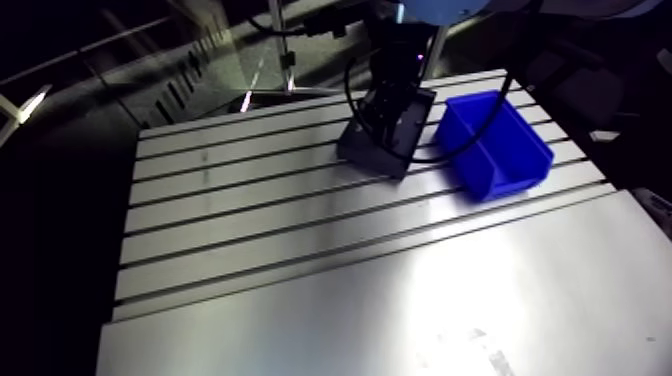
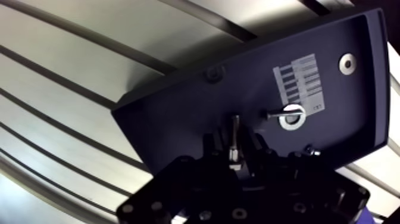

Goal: Pick up the M10 bolt from the tray and put it into the blue bin.

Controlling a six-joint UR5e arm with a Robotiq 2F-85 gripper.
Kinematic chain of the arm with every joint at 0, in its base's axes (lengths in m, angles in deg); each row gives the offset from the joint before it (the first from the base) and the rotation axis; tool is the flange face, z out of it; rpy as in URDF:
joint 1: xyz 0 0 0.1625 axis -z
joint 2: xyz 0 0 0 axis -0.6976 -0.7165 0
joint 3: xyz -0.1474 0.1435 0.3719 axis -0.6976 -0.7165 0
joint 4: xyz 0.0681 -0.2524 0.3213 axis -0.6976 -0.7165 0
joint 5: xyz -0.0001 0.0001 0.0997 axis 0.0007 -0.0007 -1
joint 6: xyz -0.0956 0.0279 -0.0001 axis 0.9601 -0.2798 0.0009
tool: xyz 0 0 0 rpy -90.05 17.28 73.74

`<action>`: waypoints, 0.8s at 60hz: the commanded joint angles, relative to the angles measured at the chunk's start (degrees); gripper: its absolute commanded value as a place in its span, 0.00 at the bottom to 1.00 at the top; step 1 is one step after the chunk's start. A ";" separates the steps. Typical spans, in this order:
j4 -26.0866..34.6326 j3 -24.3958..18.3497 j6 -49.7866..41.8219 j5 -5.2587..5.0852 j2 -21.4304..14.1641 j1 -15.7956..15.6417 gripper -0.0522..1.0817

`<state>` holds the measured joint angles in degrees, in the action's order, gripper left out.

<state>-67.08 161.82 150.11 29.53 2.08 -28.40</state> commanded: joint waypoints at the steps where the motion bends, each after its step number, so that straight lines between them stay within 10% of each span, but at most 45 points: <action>1: 0.00 -0.11 0.00 0.00 0.05 -0.10 0.65; 48: 0.09 -0.11 -0.09 0.09 0.14 -0.18 0.67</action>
<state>-67.03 161.59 150.06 29.61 2.21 -28.57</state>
